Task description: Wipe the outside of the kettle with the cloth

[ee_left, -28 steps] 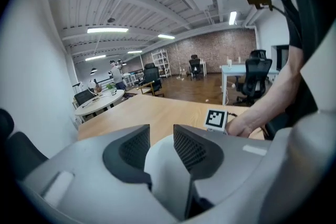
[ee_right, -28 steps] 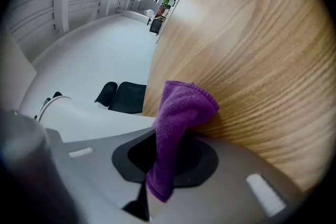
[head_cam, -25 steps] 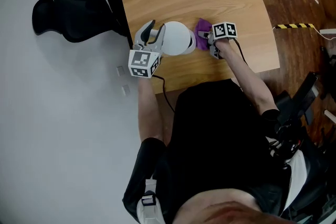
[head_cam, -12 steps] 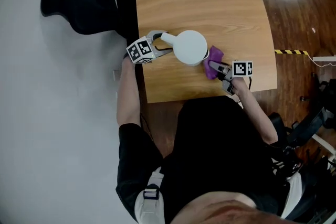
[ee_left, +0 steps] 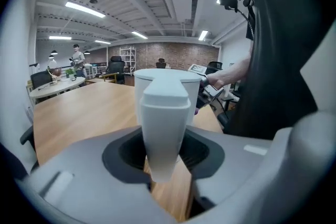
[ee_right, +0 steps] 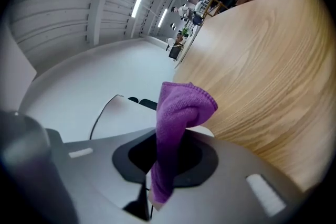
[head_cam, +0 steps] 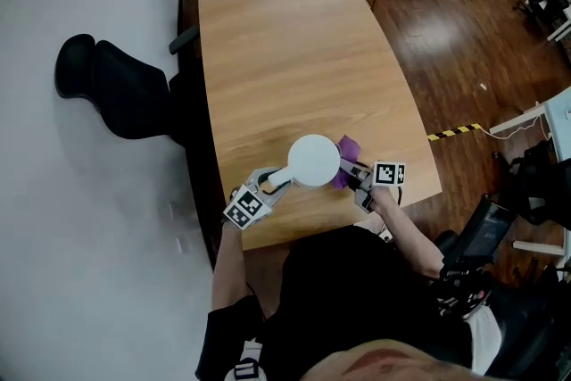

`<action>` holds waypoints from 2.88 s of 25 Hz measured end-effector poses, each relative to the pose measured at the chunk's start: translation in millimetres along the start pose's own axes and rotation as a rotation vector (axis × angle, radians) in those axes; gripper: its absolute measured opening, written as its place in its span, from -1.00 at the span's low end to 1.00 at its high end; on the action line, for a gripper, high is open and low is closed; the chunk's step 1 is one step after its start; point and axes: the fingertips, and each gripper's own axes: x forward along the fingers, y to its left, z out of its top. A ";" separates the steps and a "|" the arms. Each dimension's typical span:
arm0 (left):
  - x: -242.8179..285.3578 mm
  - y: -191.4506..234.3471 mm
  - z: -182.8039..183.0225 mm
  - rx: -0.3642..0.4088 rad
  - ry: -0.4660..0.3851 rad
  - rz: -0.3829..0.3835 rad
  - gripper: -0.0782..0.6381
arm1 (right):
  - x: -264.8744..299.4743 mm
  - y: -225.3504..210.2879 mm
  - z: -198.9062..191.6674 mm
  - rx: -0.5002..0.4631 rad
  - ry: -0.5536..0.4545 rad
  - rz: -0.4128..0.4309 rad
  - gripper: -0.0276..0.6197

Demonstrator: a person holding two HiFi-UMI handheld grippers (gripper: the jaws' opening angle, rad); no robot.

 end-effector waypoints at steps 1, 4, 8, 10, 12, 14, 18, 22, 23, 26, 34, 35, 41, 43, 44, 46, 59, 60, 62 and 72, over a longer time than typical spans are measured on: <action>3.5 -6.7 -7.6 0.010 0.010 0.024 -0.61 | 2.1 1.2 -3.9 -0.007 0.001 -0.005 -0.77; 13.8 -1.6 -21.0 0.042 0.051 0.066 -0.45 | 9.6 4.5 -11.7 0.033 0.001 -0.053 -0.77; 25.4 20.8 -8.7 -0.038 0.097 0.094 -0.60 | 13.9 2.1 -6.4 0.197 -0.033 -0.172 -0.77; 21.9 17.1 -18.7 -0.093 0.095 0.110 -0.62 | 14.1 -0.6 -0.5 0.279 -0.056 -0.234 -0.77; 26.1 7.7 -18.3 -0.159 0.038 0.099 -0.60 | 12.6 -4.3 7.7 0.332 -0.079 -0.287 -0.77; 39.3 10.1 -5.1 -0.229 -0.033 0.099 -0.52 | 8.9 -9.3 19.7 0.335 -0.100 -0.322 -0.77; 50.4 23.0 10.3 -0.282 -0.049 0.176 -0.60 | 13.1 -13.0 53.4 0.217 -0.109 -0.238 -0.77; 42.7 6.9 16.2 -0.407 -0.048 0.195 -0.61 | 13.7 3.9 57.3 0.075 -0.096 0.038 -0.77; 41.8 7.5 19.2 -0.471 -0.078 0.192 -0.61 | 13.0 20.1 72.5 0.013 -0.112 0.135 -0.77; 57.7 18.3 31.4 -0.727 -0.238 0.186 -0.61 | -13.2 55.0 127.4 -0.076 -0.191 0.343 -0.77; 71.8 5.9 66.5 -1.074 -0.776 0.102 -0.61 | -126.0 -3.2 166.2 0.100 -0.401 0.412 -0.77; 67.8 6.6 76.7 -1.077 -0.830 0.080 -0.61 | -133.7 -4.2 167.2 0.117 -0.414 0.419 -0.77; 3.3 -13.8 140.6 -0.973 -1.175 -0.174 -0.61 | -147.8 87.9 141.7 0.039 -0.414 0.507 -0.77; -20.8 -26.7 152.8 -0.915 -1.243 -0.272 -0.61 | -157.7 131.5 136.2 -0.009 -0.445 0.538 -0.77; -26.0 -33.0 160.4 -0.891 -1.271 -0.304 -0.61 | -166.9 155.5 144.9 -0.058 -0.461 0.571 -0.77; -27.1 -41.1 182.6 -0.856 -1.308 -0.342 -0.61 | -189.1 200.3 176.8 -0.157 -0.493 0.633 -0.77; -27.9 -55.7 262.1 -0.794 -1.355 -0.417 -0.61 | -286.8 337.0 178.3 -0.586 -0.497 0.824 -0.77; -29.0 -55.2 260.4 -0.795 -1.373 -0.424 -0.61 | -288.9 339.9 171.0 -0.613 -0.471 0.860 -0.77; -30.6 -56.0 261.3 -0.790 -1.401 -0.429 -0.60 | -295.0 340.7 171.8 -0.615 -0.446 0.905 -0.77; -26.8 -56.6 247.2 -0.819 -1.413 -0.452 -0.60 | -277.1 342.4 233.4 -0.468 -0.503 0.826 -0.77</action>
